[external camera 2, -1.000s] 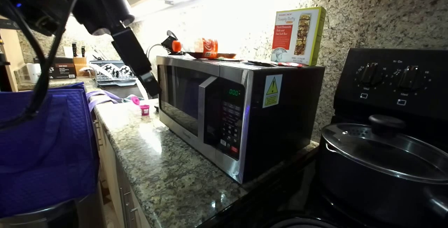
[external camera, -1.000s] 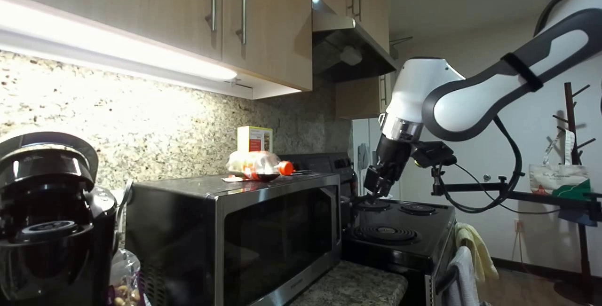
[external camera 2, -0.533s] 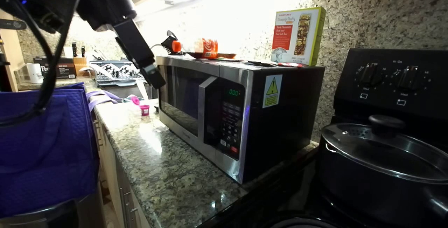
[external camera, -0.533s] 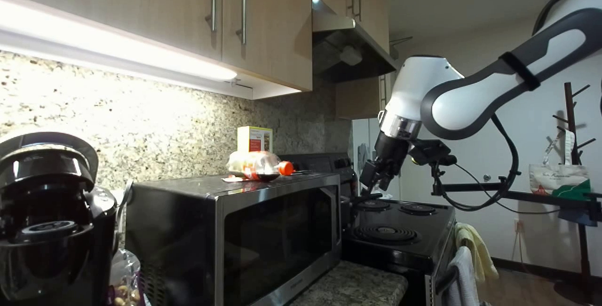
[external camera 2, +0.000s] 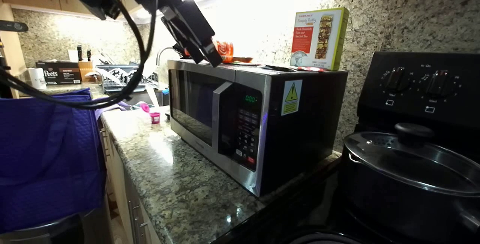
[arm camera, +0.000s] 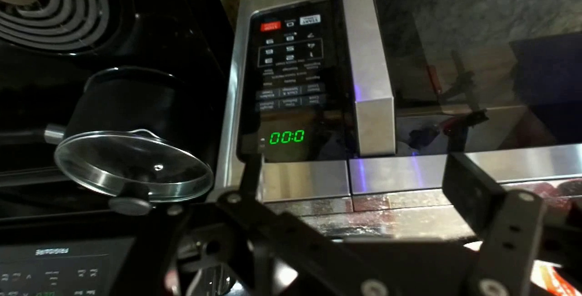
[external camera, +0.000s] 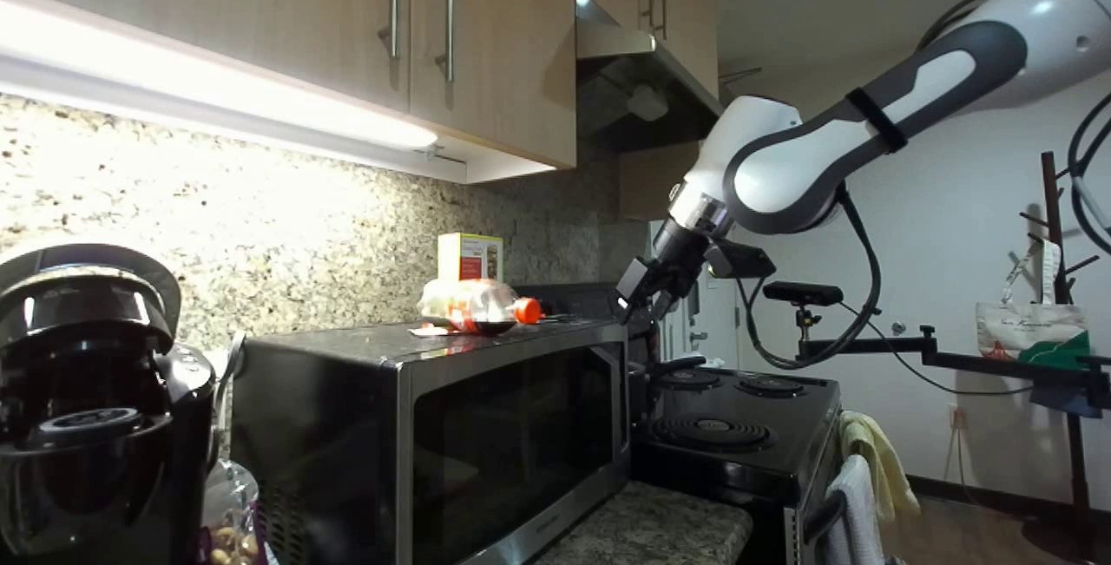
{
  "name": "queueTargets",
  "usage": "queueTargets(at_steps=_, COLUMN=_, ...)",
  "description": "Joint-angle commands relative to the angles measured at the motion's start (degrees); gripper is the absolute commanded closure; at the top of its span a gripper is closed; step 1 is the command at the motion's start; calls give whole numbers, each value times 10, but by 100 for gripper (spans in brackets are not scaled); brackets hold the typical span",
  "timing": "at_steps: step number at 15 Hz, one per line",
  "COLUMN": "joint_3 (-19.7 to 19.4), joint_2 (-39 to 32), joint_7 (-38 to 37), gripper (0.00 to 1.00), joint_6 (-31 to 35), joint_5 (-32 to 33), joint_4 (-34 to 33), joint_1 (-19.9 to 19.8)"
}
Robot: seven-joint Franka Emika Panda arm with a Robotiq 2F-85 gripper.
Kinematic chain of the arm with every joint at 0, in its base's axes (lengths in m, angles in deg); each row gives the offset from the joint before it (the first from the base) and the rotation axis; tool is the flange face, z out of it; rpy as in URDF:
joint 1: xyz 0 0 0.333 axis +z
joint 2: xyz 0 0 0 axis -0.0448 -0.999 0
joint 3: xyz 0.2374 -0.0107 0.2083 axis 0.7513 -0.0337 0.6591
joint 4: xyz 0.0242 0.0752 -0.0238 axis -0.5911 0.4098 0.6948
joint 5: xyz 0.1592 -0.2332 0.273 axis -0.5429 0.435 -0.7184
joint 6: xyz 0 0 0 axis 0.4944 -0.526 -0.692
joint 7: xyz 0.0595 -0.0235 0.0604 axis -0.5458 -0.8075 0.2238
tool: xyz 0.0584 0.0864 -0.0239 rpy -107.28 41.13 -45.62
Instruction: Open the microwave
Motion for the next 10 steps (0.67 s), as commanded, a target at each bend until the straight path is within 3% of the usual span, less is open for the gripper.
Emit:
queueTargets(at_steps=1, joint_3=-40, joint_2=-53, joint_7=92, gripper=0, joint_6=1, joint_5=-101, joint_4=-48, joint_1=52)
queueTargets(at_steps=4, joint_3=-51, joint_2=-75, joint_7=131, gripper=0, joint_6=-25, joint_5=-150, joint_4=-71, joint_1=64)
queueTargets(at_steps=10, joint_3=-55, joint_2=-108, joint_7=199, gripper=0, joint_6=-81, joint_5=-174, joint_4=-106, joint_1=62)
